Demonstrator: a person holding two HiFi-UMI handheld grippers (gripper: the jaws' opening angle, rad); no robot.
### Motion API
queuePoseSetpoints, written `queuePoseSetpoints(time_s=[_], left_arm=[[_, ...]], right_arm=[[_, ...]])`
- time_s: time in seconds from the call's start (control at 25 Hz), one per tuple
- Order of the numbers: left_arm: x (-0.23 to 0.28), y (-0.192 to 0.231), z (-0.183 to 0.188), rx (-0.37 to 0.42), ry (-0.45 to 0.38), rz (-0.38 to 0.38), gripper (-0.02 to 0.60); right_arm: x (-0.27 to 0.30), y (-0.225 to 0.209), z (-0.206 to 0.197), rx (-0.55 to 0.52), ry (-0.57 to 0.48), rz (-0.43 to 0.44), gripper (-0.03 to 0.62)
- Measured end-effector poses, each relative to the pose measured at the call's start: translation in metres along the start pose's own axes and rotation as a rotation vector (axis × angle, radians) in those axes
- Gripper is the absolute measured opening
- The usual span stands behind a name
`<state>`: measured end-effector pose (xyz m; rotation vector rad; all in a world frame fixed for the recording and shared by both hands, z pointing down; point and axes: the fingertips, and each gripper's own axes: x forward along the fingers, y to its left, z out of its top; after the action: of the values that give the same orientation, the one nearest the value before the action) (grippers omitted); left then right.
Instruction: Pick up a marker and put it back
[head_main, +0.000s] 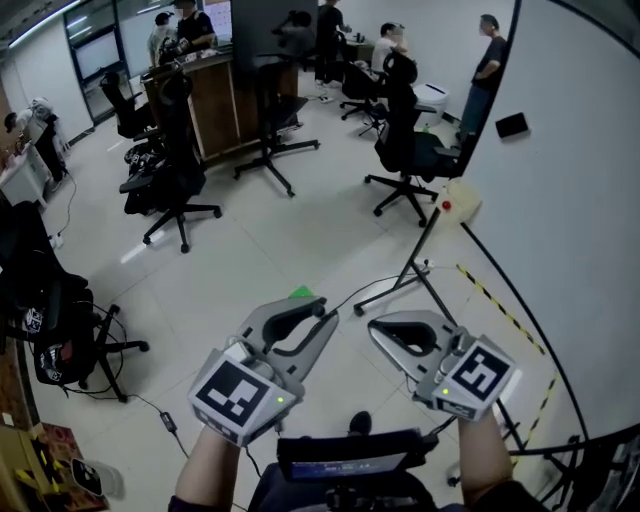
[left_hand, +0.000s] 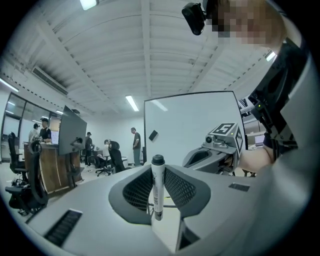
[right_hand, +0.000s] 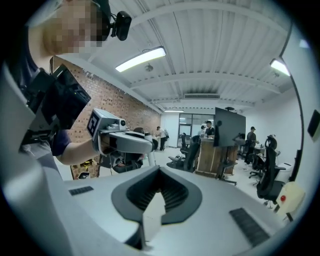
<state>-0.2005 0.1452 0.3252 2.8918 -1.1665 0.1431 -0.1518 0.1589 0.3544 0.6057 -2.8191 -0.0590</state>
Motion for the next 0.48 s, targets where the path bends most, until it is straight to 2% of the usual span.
queuePoseSetpoints(time_s=[0.16, 0.48], left_arm=[[-0.029, -0.003, -0.008, -0.033, 0.000, -0.040, 0.074], [-0.036, -0.043, -0.007, -0.049, -0.004, -0.133, 0.074]], right_arm=[[0.012, 0.034, 0.008, 0.044, 0.000, 0.004, 0.014], [-0.020, 0.062, 0.008, 0.039, 0.004, -0.081, 0.015]])
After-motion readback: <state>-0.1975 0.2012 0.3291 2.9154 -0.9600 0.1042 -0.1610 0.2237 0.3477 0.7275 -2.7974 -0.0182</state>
